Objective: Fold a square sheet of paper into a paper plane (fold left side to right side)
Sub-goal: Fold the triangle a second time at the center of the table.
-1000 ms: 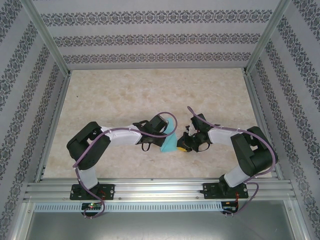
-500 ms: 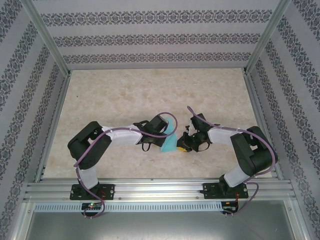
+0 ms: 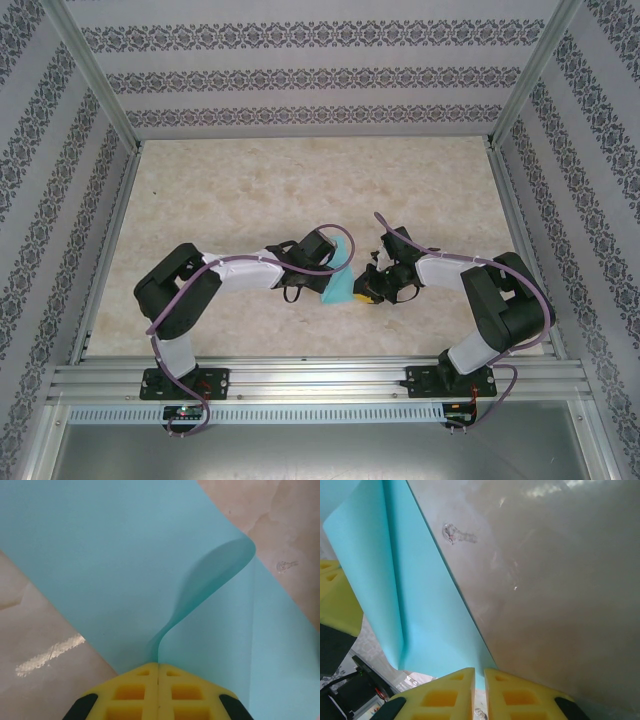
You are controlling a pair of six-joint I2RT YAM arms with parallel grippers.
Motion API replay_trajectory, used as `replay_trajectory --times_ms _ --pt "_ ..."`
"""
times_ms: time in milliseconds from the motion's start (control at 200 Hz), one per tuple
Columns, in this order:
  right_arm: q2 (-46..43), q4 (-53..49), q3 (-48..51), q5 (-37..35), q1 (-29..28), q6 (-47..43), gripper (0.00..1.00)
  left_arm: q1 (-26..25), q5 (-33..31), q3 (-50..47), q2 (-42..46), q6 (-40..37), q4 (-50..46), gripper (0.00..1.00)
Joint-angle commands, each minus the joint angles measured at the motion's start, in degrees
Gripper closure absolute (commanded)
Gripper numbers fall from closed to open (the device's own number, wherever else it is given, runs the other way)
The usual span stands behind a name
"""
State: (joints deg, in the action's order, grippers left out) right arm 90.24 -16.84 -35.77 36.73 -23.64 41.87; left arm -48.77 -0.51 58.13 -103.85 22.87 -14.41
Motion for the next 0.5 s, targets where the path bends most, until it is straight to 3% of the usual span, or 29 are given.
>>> replay_trajectory --times_ms 0,495 --pt "1.6 -0.9 -0.2 -2.8 -0.7 -1.2 0.85 0.6 -1.2 -0.7 2.5 -0.7 0.1 1.0" --pt "1.6 -0.9 -0.2 -2.9 -0.7 -1.1 0.84 0.6 -1.7 -1.9 2.6 -0.4 0.2 1.0"
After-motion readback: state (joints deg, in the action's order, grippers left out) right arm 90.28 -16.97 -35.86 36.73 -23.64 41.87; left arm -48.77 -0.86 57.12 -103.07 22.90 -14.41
